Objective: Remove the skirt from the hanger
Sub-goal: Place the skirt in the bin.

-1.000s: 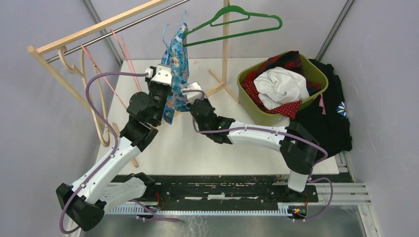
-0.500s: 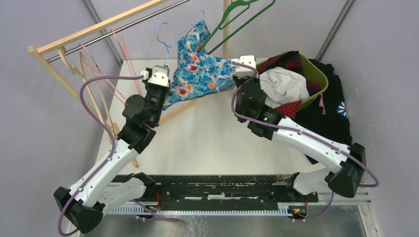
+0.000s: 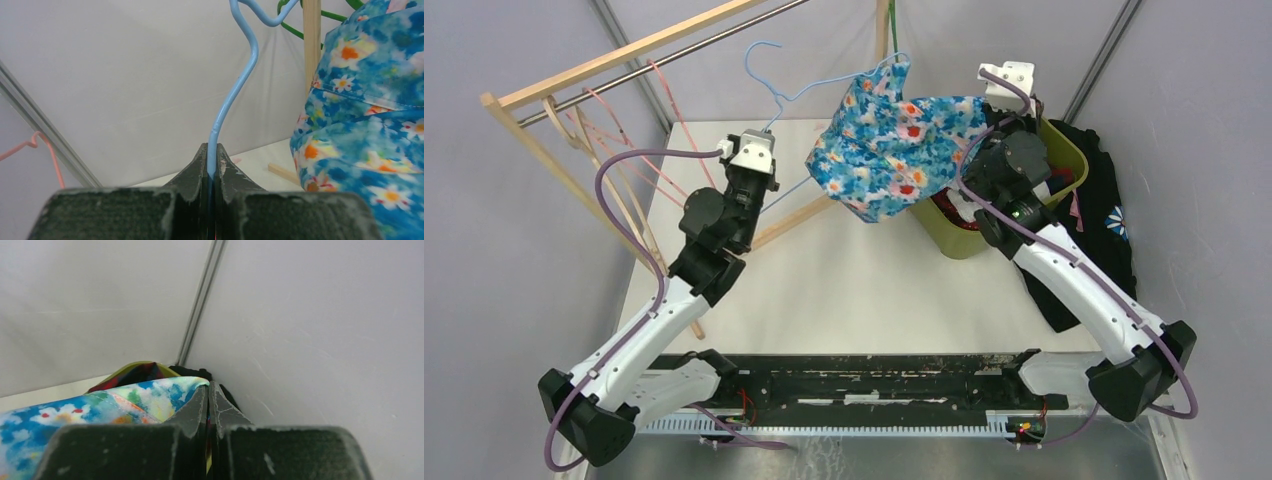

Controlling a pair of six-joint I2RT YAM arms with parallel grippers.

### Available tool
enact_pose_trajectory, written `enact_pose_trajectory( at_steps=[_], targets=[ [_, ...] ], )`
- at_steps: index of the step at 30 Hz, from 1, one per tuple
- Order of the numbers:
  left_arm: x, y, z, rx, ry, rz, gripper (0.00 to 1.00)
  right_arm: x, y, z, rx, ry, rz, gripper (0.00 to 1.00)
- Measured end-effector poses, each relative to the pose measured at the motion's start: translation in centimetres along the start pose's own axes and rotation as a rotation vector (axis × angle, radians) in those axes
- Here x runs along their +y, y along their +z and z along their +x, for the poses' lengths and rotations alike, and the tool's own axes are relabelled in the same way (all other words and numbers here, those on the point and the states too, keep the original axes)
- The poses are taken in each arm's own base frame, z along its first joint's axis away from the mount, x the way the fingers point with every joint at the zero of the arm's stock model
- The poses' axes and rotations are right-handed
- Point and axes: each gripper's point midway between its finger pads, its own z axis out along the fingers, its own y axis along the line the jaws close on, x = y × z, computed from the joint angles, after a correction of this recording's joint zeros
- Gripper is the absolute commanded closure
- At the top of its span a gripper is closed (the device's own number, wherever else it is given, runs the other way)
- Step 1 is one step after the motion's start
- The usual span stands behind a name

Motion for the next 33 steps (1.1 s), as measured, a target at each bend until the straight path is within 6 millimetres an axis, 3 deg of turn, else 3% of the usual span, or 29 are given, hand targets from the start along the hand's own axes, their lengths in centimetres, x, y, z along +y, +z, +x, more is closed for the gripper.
enact_pose_trajectory(
  at_steps=[7, 12, 16, 19, 26, 30, 33],
  targets=[
    [-0.3, 0.4, 0.3, 0.002, 0.008, 0.0, 0.97, -2.4, 4.2, 2.1, 0.034, -0.12, 0.118, 0.99],
    [-0.1, 0.6, 0.4, 0.001, 0.023, -0.014, 0.97, -7.5, 8.4, 3.3, 0.087, -0.136, 0.284, 0.99],
    [0.5, 0.7, -0.2, -0.022, 0.018, -0.045, 0.97, -10.8, 9.8, 3.3, 0.095, -0.121, 0.375, 0.99],
    [0.7, 0.8, -0.3, -0.027, 0.018, -0.054, 0.97, -10.7, 10.0, 3.5, 0.097, -0.124, 0.374, 0.99],
    [0.7, 1.1, -0.1, -0.024, 0.023, -0.064, 0.97, -8.5, 11.4, 4.8, 0.112, -0.124, 0.318, 0.99],
    [0.7, 1.2, 0.1, -0.019, 0.027, -0.067, 0.97, -7.6, 13.6, 4.2, 0.109, -0.143, 0.325, 0.99],
    [0.7, 1.2, 0.1, -0.021, 0.028, -0.069, 0.97, -8.8, 16.1, 3.4, 0.111, -0.143, 0.387, 0.99]
  ],
)
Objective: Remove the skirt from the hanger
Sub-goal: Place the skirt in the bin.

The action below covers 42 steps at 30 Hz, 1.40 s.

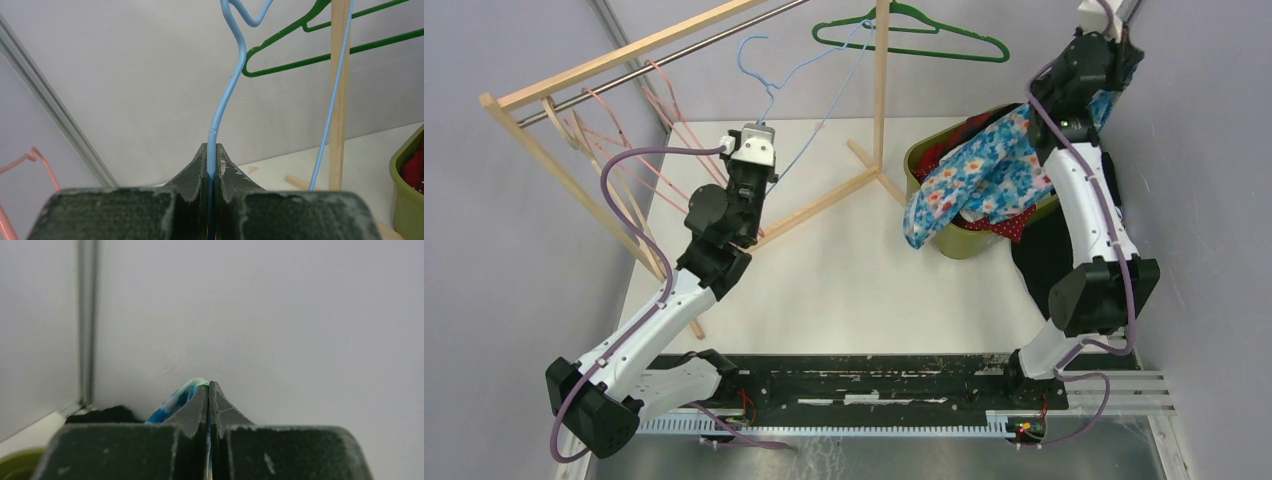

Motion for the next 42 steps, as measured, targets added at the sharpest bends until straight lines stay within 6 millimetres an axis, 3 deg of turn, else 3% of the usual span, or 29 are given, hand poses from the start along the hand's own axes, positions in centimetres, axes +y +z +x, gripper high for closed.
enact_pose_trajectory(
  at_steps=[5, 8, 10, 14, 16, 18, 21, 23, 25, 28, 31, 34, 38, 40, 42],
  targets=[
    [0.3, 0.0, -0.1, -0.002, 0.016, -0.012, 0.97, -3.8, 5.0, 0.2, 0.044, 0.032, 0.146, 0.99],
    [0.6, 0.0, 0.0, 0.002, 0.027, -0.026, 0.97, -5.4, 6.6, 0.7, 0.065, 0.059, 0.195, 0.99],
    [0.7, 0.0, 0.0, 0.003, 0.034, -0.029, 0.97, -5.1, 6.8, 1.0, 0.078, 0.077, 0.183, 0.99],
    [0.8, 0.0, 0.0, 0.006, 0.037, -0.034, 0.97, -1.5, 5.9, 1.8, 0.093, 0.103, 0.073, 0.99],
    [0.8, 0.1, 0.1, 0.008, 0.037, -0.037, 0.97, 1.8, 4.5, 2.7, 0.099, 0.088, -0.039, 0.99],
    [0.6, 0.3, 0.3, 0.012, 0.039, -0.035, 0.97, 6.0, 2.3, 4.1, 0.117, 0.079, -0.189, 0.99],
    [0.0, 0.9, 0.9, 0.025, 0.047, -0.027, 0.97, 11.3, -3.0, 7.4, 0.197, 0.14, -0.432, 0.99],
    [-0.4, 1.2, 1.3, 0.034, 0.051, -0.02, 0.97, 12.8, -7.0, 10.1, 0.284, 0.229, -0.545, 0.99],
    [-0.7, 1.4, 1.6, 0.042, 0.056, -0.015, 0.97, 12.4, -10.4, 13.5, 0.393, 0.337, -0.597, 0.99],
    [-0.9, 1.6, 1.8, 0.044, 0.058, -0.008, 0.97, 11.9, -13.7, 17.9, 0.546, 0.492, -0.609, 0.99],
    [-0.9, 1.7, 1.5, 0.039, 0.056, -0.009, 0.97, 14.1, -16.0, 22.0, 0.705, 0.59, -0.627, 0.99],
    [-0.8, 1.9, 1.2, 0.033, 0.052, -0.012, 0.97, 19.5, -17.6, 25.8, 0.882, 0.608, -0.69, 0.99],
    [-0.8, 2.2, 0.9, 0.031, 0.052, -0.013, 0.97, 27.1, -17.9, 26.7, 1.02, 0.649, -0.8, 0.99],
    [-0.8, 2.2, 0.9, 0.031, 0.053, -0.014, 0.97, 29.4, -18.1, 26.6, 1.043, 0.693, -0.845, 0.99],
    [-0.6, 2.2, 0.8, 0.033, 0.058, -0.018, 0.97, 30.2, -18.5, 26.2, 1.041, 0.735, -0.877, 0.94]
  ],
)
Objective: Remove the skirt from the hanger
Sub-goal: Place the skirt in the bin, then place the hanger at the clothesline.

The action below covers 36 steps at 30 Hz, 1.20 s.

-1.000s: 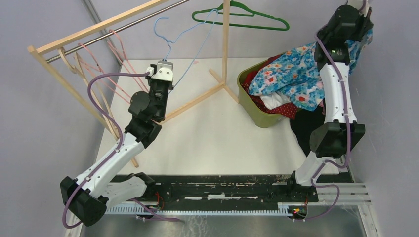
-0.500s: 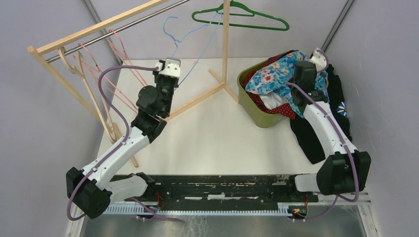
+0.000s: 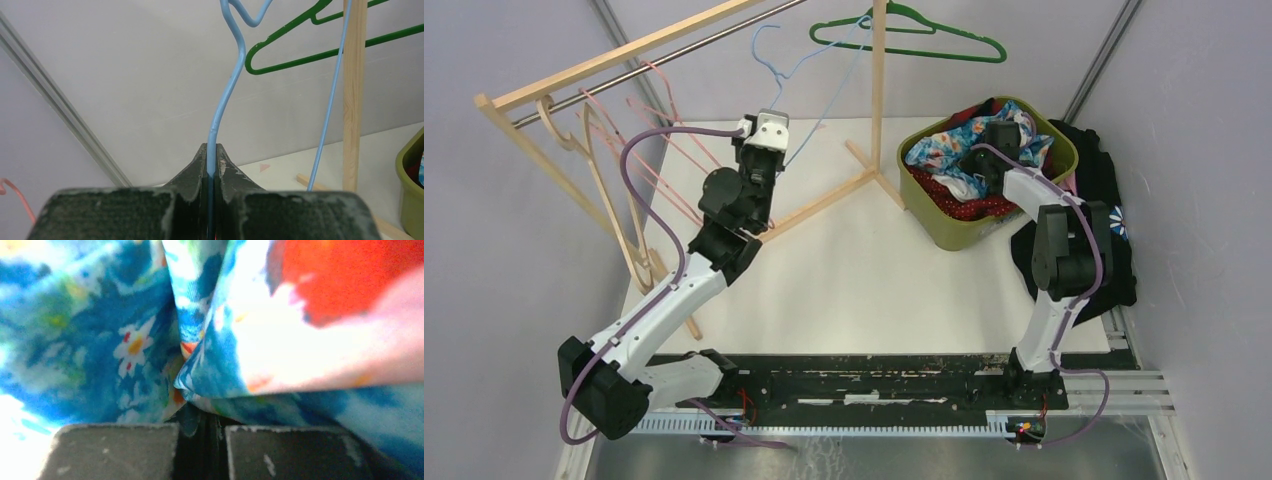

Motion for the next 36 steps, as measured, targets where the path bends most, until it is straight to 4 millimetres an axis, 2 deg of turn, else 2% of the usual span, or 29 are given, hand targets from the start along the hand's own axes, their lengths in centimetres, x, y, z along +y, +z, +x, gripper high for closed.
enact_pose_trajectory(
  at_steps=[2, 4, 7, 9, 12, 15, 18, 24, 36],
  targets=[
    [0.3, 0.0, 0.0, 0.007, 0.004, -0.013, 0.97, 0.4, -0.5, 0.4, -0.006, -0.005, -0.019, 0.86],
    [0.5, 0.0, 0.0, 0.013, 0.012, -0.024, 0.97, 0.3, -1.7, 0.9, -0.011, -0.029, -0.014, 0.72],
    [0.9, -0.1, 0.3, 0.03, 0.022, -0.044, 0.97, 0.5, -4.6, 1.0, -0.013, -0.101, 0.013, 0.47],
    [1.2, -0.2, 0.6, 0.043, 0.025, -0.06, 0.97, 0.6, -6.6, 0.9, -0.018, -0.148, 0.032, 0.38],
    [1.7, 0.0, 1.0, 0.069, 0.033, -0.096, 0.97, 0.5, -10.0, 0.5, -0.028, -0.231, 0.063, 0.36],
    [1.9, 0.2, 1.8, 0.098, 0.053, -0.127, 0.97, 0.2, -12.2, 0.1, -0.036, -0.282, 0.083, 0.35],
    [2.4, 0.7, 2.7, 0.144, 0.068, -0.185, 0.97, 0.0, -13.6, -0.2, -0.034, -0.309, 0.096, 0.35],
    [2.9, 0.9, 3.6, 0.189, 0.076, -0.25, 0.97, 0.3, -14.7, -0.3, -0.031, -0.343, 0.092, 0.35],
    [4.2, 0.1, 2.8, 0.15, 0.032, -0.312, 0.97, 0.7, -14.8, 0.3, -0.019, -0.365, 0.081, 0.36]
  ],
)
